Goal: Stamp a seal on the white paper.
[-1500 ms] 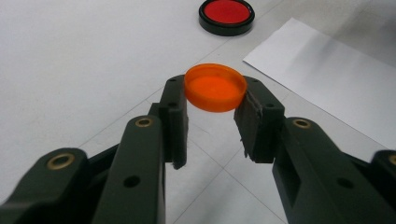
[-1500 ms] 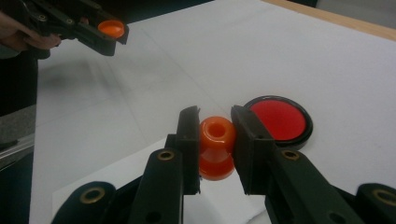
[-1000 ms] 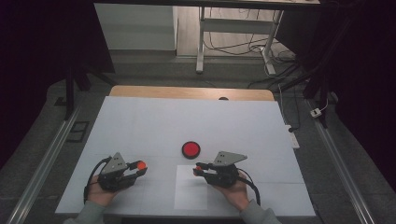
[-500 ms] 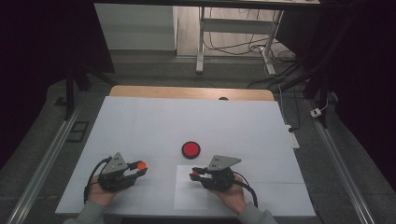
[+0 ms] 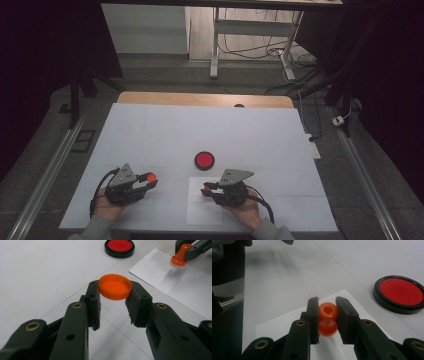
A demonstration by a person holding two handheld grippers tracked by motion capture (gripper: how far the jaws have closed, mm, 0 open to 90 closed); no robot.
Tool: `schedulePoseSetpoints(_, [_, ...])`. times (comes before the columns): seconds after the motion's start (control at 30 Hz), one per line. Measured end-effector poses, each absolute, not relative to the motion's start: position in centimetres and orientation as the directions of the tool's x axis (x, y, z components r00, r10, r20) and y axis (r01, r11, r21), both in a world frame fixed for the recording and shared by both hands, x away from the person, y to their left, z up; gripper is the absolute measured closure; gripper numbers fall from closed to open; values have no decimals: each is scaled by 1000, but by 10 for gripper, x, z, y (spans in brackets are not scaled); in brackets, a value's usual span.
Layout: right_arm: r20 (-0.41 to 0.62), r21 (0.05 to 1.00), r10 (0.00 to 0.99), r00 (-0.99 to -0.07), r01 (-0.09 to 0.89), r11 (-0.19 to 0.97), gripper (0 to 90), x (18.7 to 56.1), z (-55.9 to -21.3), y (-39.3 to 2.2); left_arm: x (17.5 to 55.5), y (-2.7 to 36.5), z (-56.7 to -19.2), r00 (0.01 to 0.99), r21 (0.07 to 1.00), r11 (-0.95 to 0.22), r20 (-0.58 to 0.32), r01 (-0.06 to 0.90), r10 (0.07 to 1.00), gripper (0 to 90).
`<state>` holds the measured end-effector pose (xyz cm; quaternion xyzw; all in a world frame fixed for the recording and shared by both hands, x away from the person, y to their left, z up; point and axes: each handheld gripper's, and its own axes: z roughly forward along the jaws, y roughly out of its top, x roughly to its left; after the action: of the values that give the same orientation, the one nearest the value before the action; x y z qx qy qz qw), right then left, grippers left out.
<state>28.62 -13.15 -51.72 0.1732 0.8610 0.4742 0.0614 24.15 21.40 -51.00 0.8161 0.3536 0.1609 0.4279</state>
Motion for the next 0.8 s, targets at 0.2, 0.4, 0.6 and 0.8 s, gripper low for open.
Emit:
schedulePoseSetpoints(0.2, [59, 832, 358, -932, 244, 498, 720, 286, -520, -131, 242, 214, -510, 700, 810, -388, -39, 440, 713, 647])
schedulePoseSetpoints(0.4, [56, 830, 357, -932, 243, 503, 720, 286, -522, -130, 242, 213, -511, 700, 809, -389, -38, 440, 713, 647])
schedulePoseSetpoints(0.6, [56, 828, 357, -932, 244, 505, 720, 287, -524, -129, 242, 213, -511, 699, 809, -388, -38, 441, 714, 647])
schedulePoseSetpoints(0.8, [43, 822, 362, -931, 239, 518, 720, 286, -525, -128, 242, 213, -511, 700, 809, -389, -39, 441, 713, 647])
